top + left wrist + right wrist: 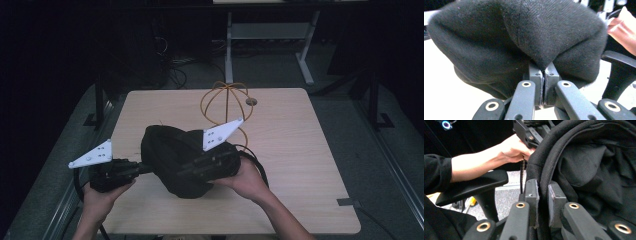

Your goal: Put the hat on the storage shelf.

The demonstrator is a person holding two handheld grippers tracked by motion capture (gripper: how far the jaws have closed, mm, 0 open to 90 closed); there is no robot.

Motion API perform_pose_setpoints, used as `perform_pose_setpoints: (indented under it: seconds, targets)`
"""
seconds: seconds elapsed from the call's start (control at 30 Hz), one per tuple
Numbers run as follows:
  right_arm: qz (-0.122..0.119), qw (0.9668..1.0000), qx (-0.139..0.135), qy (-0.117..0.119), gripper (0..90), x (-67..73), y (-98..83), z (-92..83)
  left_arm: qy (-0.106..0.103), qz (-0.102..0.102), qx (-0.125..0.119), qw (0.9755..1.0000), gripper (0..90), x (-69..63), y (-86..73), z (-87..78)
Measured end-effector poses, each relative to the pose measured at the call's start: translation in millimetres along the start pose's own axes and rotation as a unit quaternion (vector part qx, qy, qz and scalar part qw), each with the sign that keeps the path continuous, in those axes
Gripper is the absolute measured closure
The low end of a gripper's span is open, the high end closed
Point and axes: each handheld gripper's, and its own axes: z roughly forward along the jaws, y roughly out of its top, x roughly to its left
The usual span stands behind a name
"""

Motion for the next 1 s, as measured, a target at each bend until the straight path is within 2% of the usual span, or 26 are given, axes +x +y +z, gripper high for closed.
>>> perform_pose_setpoints:
  seconds: [0.03,0.07,0.17,0.33,0.43,0.47,0.5,0.53,0.63,0.7,0.77,0.8,0.87,0.9,1.0]
  targets:
    - [0.000,1.0000,0.000,0.000,79.2,0.0,0.0,0.0,0.000,0.000,0.000,1.0000,87.9,0.0,0.0,0.0]
    - [0.006,1.0000,-0.001,-0.005,77.7,-2.3,-1.9,-3.3,0.002,0.010,0.005,0.9999,87.9,-0.4,6.4,-0.7]
    - [0.014,0.9998,-0.009,-0.005,75.2,-6.2,-4.8,-6.4,0.004,0.015,0.013,0.9998,87.9,-2.1,16.8,-1.6]
    - [0.018,0.9995,-0.018,-0.016,70.2,-10.3,-7.9,-10.3,0.008,0.026,0.015,0.9995,88.0,-3.1,32.3,-4.3]
    - [0.012,0.9990,-0.030,-0.030,63.0,-11.2,-8.3,-13.8,0.014,0.038,0.027,0.9988,88.0,-3.2,46.6,-2.3]
    - [0.012,0.9990,-0.030,-0.030,63.0,-11.2,-8.3,-13.8,0.014,0.038,0.027,0.9988,88.0,-3.2,46.6,-2.3]
    - [0.008,0.9983,-0.039,-0.042,55.4,-10.5,-8.5,-18.3,0.015,0.042,0.034,0.9984,88.0,-2.6,52.2,-1.2]
    - [0.010,0.9979,-0.043,-0.048,52.9,-10.4,-8.8,-21.0,0.016,0.044,0.039,0.9981,88.0,-2.5,54.5,-0.5]
    - [0.016,0.9973,-0.052,-0.050,49.9,-11.1,-10.9,-29.0,0.016,0.045,0.038,0.9981,88.1,-1.6,59.1,-1.3]
    - [0.019,0.9957,-0.051,-0.075,43.9,-9.6,-18.3,-40.7,0.019,0.047,0.042,0.9978,88.0,-1.4,64.3,-1.2]
    - [0.018,0.9953,-0.050,-0.081,42.3,-9.0,-20.6,-42.9,0.020,0.048,0.044,0.9977,88.1,-1.4,68.1,-0.5]
    - [0.016,0.9936,-0.045,-0.102,39.6,-7.6,-28.0,-48.9,0.021,0.051,0.047,0.9974,88.1,-1.0,72.7,0.8]
    - [0.019,0.9929,-0.044,-0.109,38.7,-7.8,-32.1,-52.1,0.021,0.051,0.048,0.9973,88.0,-0.5,75.1,1.3]
    - [0.021,0.9914,-0.037,-0.124,37.2,-8.3,-41.1,-58.7,0.020,0.051,0.048,0.9973,88.1,0.0,77.5,2.0]
    - [0.027,0.9893,-0.026,-0.141,35.1,-9.7,-55.3,-68.8,0.018,0.053,0.049,0.9972,88.1,3.6,87.5,4.0]
